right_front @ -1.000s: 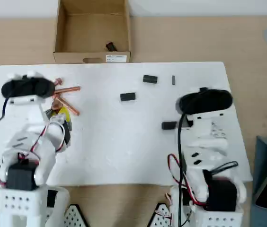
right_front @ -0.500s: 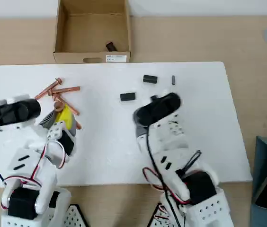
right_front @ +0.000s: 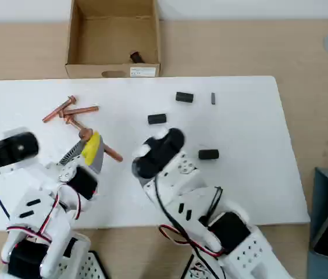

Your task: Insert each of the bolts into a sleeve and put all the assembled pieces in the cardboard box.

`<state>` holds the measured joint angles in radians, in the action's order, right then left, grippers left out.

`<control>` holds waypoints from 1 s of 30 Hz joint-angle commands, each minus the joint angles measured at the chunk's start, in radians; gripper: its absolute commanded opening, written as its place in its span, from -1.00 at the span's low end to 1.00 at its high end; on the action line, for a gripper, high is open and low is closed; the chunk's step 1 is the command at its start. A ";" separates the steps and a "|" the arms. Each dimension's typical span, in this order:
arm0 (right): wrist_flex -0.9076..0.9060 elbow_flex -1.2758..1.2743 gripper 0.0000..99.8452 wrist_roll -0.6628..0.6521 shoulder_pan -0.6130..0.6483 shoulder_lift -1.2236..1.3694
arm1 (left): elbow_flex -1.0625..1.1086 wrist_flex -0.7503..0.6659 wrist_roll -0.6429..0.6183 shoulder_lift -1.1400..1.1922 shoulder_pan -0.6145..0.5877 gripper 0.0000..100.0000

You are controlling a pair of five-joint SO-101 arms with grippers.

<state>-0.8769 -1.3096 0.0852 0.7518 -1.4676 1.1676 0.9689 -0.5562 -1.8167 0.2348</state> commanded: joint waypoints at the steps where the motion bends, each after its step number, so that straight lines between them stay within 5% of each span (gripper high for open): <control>1: 0.038 -0.001 -0.98 -0.084 0.021 -0.018 | -0.094 -0.021 -0.032 -0.007 0.009 -0.99; 14: 0.078 0.008 -0.98 -0.150 0.102 -0.018 | -0.060 -0.121 -0.034 -0.005 0.011 -0.99; 30: 0.084 0.070 -0.98 -0.152 0.097 -0.016 | -0.046 -0.057 0.012 -0.007 0.098 -0.99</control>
<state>-0.8216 -1.3111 -0.0591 0.8408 -1.4691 1.1231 0.9106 -0.5715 -1.8182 0.3253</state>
